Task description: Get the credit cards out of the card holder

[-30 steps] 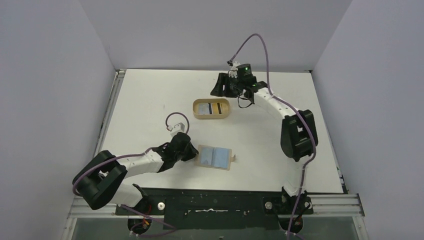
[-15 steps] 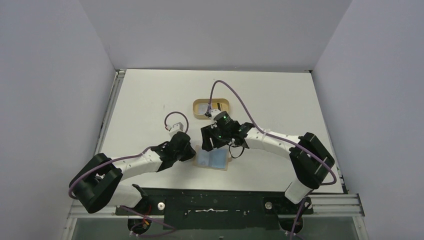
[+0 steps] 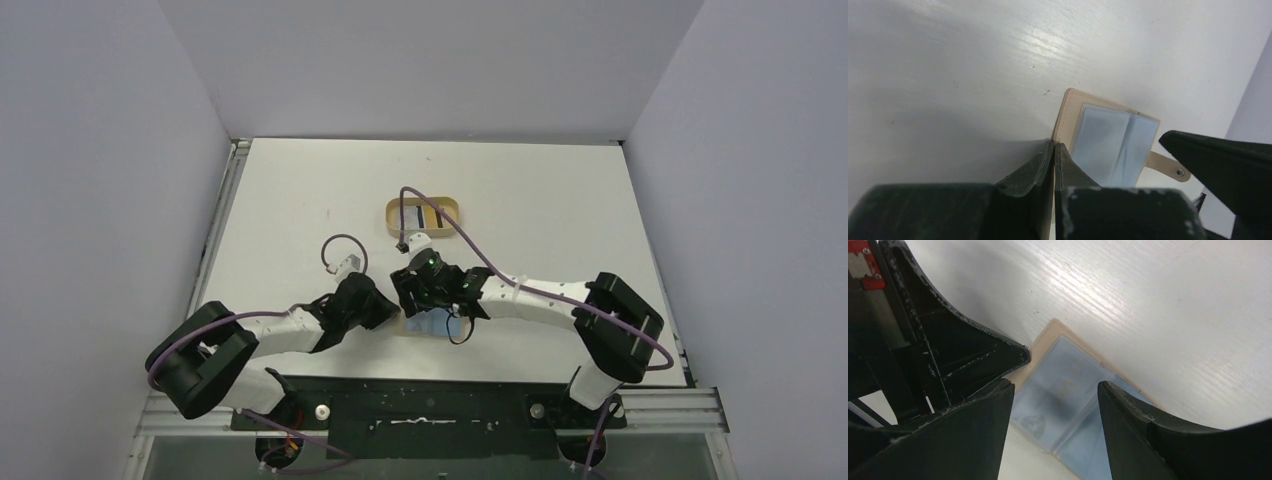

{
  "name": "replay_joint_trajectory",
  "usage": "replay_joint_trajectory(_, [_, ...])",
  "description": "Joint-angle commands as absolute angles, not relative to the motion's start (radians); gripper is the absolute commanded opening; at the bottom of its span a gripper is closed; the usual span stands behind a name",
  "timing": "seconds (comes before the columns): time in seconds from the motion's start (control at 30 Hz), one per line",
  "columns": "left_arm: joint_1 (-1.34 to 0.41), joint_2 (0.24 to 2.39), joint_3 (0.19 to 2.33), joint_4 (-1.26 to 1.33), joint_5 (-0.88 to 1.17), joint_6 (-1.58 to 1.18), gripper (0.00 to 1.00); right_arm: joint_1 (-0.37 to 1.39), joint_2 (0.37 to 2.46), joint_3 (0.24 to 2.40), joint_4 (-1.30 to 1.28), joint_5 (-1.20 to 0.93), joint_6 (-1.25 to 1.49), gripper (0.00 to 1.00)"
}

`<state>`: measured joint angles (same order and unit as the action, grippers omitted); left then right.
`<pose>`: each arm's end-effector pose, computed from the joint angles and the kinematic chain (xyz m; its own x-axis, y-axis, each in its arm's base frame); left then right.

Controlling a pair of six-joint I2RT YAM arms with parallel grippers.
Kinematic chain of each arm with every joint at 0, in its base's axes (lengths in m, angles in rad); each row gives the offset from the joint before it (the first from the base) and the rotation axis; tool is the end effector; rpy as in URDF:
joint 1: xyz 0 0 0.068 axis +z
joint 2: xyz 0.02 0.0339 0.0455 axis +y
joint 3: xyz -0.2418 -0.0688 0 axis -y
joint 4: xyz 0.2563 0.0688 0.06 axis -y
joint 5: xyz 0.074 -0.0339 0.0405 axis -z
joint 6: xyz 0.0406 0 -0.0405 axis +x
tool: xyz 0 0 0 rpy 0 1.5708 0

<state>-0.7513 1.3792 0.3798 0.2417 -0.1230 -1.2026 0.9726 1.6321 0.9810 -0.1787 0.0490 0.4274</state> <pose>0.1832 -0.1643 0.0892 -0.7520 -0.5646 -0.3401 -0.2482 0.7206 -0.6474 0.2001 0.2901 0.1627 -0.7125 -0.3104 -0.6293 -0.5619 0.7895 0.2469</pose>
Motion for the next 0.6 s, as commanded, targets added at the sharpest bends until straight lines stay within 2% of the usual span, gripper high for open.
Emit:
replay_joint_trajectory(0.0, [-0.742,1.402,0.347,0.333,-0.094,-1.264,0.0,1.005,1.647,0.968,-0.112,0.152,0.426,0.63])
replay_joint_trajectory(0.57, [-0.731,1.396,0.327,0.338,-0.097,-1.258,0.0,1.04,1.707,0.923,-0.104,0.161,0.466,0.62])
